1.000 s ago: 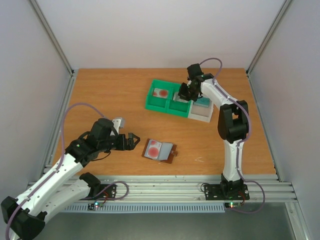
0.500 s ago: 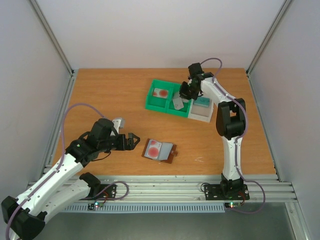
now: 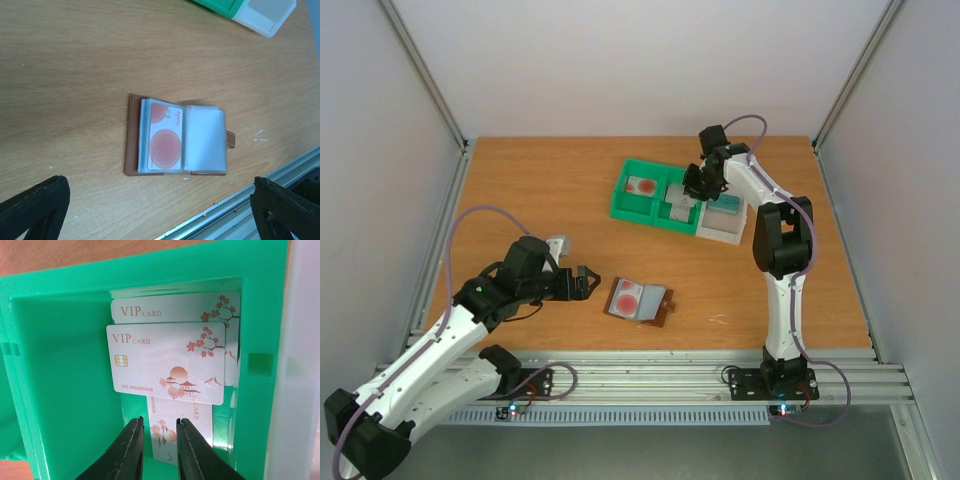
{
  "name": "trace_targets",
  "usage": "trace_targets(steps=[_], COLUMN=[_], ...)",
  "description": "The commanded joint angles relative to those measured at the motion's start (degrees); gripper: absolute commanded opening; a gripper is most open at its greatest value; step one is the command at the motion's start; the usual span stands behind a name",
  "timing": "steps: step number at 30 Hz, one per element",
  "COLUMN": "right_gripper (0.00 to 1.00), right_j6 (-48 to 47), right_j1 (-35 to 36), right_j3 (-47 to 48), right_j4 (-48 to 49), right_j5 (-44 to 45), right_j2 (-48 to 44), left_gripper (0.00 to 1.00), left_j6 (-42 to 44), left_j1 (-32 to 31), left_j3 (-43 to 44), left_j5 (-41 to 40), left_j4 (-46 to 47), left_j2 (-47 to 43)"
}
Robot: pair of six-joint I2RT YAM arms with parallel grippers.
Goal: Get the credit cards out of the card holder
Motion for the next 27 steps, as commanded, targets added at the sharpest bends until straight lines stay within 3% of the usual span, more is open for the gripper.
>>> trace_targets(steps=[1, 8, 13, 20, 27], right_gripper=[0.22, 0.26, 0.27, 0.27, 0.27], right_j6=[-0.91, -0.96, 0.48, 4.59, 9.88], right_j1=[-0.34, 0.11, 1.33, 4.66, 11.52], right_j3=[1.8, -0.65, -8.28, -22.55, -36.72], right_j4=[-2.42, -2.9, -0.27, 4.62, 9.6], right_j5=[1.12, -1.24, -3.48, -6.01, -6.61], right_j2=[-2.33, -7.56, -15.95, -28.55, -38.22], left_gripper=[0.99, 0.93, 0.8, 0.74, 0.62], left_j6=[0.04, -1.51, -2.8, -2.44, -4.22], left_j1=[0.23, 0.21, 0.34, 0.43, 0.56], left_j3=[0.4, -1.06, -2.83, -3.46, -5.1], left_j5=[-0.02, 2.68, 7.74, 9.58, 12.9], left_j4=[1.89, 4.49, 9.29, 13.3, 20.86], left_j2=[0.95, 6.11, 11.97, 18.68, 25.56])
